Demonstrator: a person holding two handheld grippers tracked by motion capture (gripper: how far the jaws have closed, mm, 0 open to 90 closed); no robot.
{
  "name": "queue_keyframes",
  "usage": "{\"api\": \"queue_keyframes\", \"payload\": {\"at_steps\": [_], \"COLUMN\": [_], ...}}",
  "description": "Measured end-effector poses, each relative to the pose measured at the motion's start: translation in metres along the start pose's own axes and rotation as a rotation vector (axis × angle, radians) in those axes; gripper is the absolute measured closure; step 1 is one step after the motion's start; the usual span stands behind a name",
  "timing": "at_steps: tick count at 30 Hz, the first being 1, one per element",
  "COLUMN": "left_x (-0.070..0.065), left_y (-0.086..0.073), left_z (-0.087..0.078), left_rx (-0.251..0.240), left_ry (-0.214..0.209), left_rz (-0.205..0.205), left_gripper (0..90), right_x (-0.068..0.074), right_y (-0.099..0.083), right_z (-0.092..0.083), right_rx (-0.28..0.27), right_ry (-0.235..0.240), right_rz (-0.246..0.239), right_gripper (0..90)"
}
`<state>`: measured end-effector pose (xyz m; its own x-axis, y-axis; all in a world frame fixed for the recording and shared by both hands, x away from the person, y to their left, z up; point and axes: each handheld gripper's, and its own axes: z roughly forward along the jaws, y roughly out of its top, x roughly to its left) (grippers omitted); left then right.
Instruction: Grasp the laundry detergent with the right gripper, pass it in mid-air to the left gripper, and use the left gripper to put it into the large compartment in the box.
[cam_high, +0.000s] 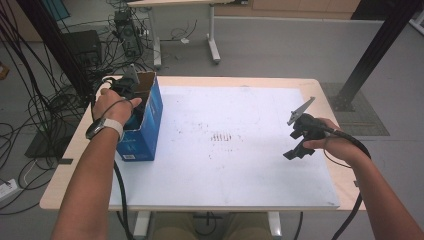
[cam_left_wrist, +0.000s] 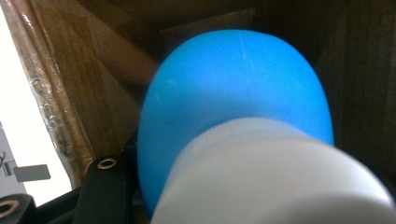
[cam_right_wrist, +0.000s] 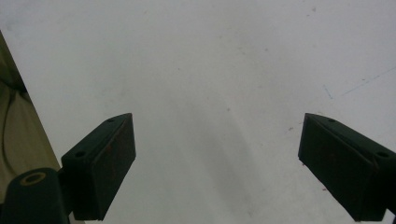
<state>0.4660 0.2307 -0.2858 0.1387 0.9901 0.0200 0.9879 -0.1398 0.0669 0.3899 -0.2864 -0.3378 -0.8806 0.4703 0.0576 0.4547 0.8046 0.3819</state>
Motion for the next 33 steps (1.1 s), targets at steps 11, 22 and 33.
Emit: {"api": "queue_keyframes", "payload": {"at_steps": [11, 22, 33], "left_x": [-0.0004, -0.0008, -0.0009], "left_y": [-0.0001, -0.0001, -0.0004], "left_z": [0.0000, 0.0002, 0.0001], "left_rx": [-0.001, 0.000, -0.004], "left_ry": [0.001, 0.003, 0.005], "left_rz": [0.000, 0.000, 0.000], "left_gripper": [40.6, 40.6, 40.6], "right_x": [0.0002, 0.0000, 0.0008], "right_y": [-0.0007, -0.0015, -0.0019], "right_z": [0.0004, 0.0015, 0.0017], "right_rx": [0.001, 0.002, 0.002], "right_ry": [0.000, 0.002, 0.003], "right_rz": [-0.004, -0.002, 0.001], "right_gripper": [11.0, 11.0, 10.9]}}
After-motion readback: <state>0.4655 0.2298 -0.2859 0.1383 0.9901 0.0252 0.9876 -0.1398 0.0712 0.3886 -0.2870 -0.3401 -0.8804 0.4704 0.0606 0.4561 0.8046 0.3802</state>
